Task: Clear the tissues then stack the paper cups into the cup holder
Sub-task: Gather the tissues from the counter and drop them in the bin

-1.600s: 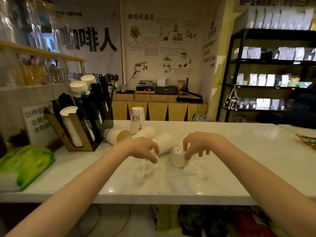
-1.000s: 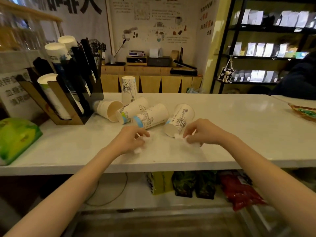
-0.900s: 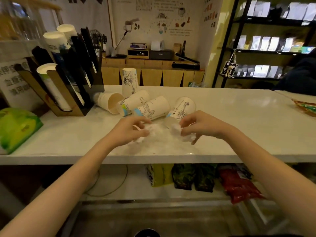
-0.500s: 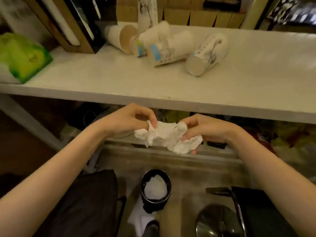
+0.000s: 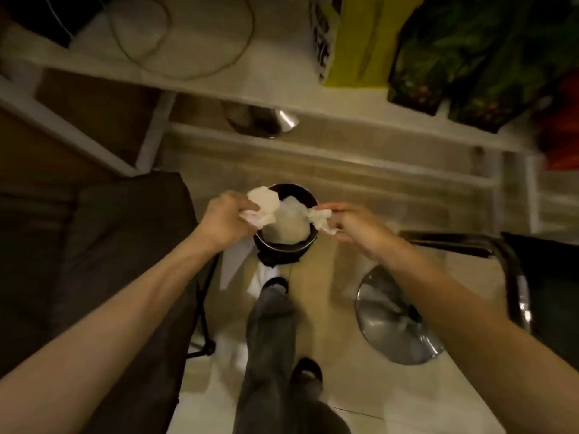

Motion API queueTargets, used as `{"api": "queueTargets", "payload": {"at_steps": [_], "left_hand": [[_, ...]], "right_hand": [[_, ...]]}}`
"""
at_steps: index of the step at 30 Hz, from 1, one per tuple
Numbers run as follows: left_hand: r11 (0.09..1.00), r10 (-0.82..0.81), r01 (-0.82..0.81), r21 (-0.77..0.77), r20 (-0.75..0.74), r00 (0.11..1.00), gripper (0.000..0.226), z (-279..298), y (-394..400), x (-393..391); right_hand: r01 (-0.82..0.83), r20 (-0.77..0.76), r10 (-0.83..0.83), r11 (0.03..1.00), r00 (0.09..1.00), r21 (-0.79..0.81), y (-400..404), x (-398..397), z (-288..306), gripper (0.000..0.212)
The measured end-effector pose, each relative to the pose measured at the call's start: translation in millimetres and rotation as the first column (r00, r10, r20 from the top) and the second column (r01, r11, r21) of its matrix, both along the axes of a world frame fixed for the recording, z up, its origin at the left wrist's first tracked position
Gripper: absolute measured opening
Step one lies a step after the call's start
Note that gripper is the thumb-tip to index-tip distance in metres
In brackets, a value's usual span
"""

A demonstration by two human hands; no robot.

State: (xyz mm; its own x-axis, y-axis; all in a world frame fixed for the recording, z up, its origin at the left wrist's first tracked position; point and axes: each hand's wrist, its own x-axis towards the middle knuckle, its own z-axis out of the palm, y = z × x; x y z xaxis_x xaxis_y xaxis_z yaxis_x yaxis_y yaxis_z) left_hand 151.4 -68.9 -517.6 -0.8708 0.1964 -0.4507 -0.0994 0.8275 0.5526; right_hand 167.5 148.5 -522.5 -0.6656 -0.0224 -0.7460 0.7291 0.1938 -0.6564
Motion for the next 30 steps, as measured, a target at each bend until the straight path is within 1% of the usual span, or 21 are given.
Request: {"api": "queueTargets", "payload": {"at_steps": [2, 3, 5, 6, 9, 12, 14, 15, 17, 19, 21, 24, 28, 30], "left_hand": [[0.996, 0.084, -0.084, 0.007, 0.001, 0.996, 0.031, -45, -1, 5], [0.994, 0.108, -0.108, 0.0, 0.028, 0.994, 0.029, -66, 0, 6], [0.994, 0.104, -0.103, -0.02, 0.068, 0.992, 0.028, -108, 3, 7], [0.995, 0.1, -0.098, -0.02, 0.067, 0.993, 0.028, -128, 5, 6], [0.993, 0.118, -0.118, -0.008, 0.049, 0.992, 0.024, -179, 12, 0], [0.989, 0.142, -0.145, 0.022, 0.093, 0.985, 0.026, -219, 24, -9], [0.99, 0.14, -0.143, 0.014, 0.136, 0.981, 0.035, -238, 31, -16], [0.989, 0.144, -0.149, 0.011, 0.178, 0.973, 0.042, -245, 33, -19], [0.992, 0.121, -0.125, -0.005, 0.276, 0.953, 0.053, -255, 36, -20], [0.997, 0.078, -0.064, -0.052, 0.338, 0.938, 0.055, -257, 38, -16], [0.996, 0.065, -0.039, -0.078, 0.371, 0.926, 0.055, -249, 39, -12], [0.998, 0.048, -0.029, -0.053, 0.401, 0.915, 0.059, -228, 37, -9], [1.0, 0.009, -0.008, -0.004, 0.397, 0.918, 0.067, -180, 37, -11], [1.0, -0.012, 0.006, 0.015, 0.394, 0.919, 0.07, -149, 38, -11]], "right_hand": [[-0.043, -0.045, 0.046, 0.997, 0.998, 0.065, -7, -3, -50, 0.047], [-0.053, -0.085, 0.062, 0.993, 0.994, 0.105, -10, -4, -73, 0.047], [-0.018, -0.152, 0.044, 0.985, 0.987, 0.172, -16, -8, -119, 0.045], [0.001, -0.154, 0.028, 0.982, 0.988, 0.189, -19, -11, -140, 0.043], [0.019, -0.084, -0.001, 0.977, 0.996, 0.214, -26, -17, -200, 0.038], [-0.03, -0.031, 0.04, 0.965, 0.999, 0.261, -26, -22, -241, 0.039], [-0.045, 0.009, 0.044, 0.979, 0.999, 0.201, -27, -26, -256, 0.043], [-0.037, 0.034, 0.032, 0.987, 0.999, 0.155, -27, -28, -263, 0.051], [-0.025, 0.088, 0.018, 0.997, 0.996, 0.072, -27, -31, -268, 0.068], [-0.034, 0.107, 0.031, 0.999, 0.994, 0.032, -25, -31, -265, 0.075], [-0.034, 0.084, 0.032, 0.999, 0.996, 0.02, -22, -29, -257, 0.073], [-0.024, 0.072, 0.019, 0.998, 0.997, 0.057, -17, -26, -233, 0.066], [-0.034, 0.053, 0.032, 0.999, 0.998, 0.04, -15, -24, -187, 0.063], [-0.068, 0.033, 0.066, 0.996, 0.997, 0.066, -16, -23, -160, 0.062]]}}
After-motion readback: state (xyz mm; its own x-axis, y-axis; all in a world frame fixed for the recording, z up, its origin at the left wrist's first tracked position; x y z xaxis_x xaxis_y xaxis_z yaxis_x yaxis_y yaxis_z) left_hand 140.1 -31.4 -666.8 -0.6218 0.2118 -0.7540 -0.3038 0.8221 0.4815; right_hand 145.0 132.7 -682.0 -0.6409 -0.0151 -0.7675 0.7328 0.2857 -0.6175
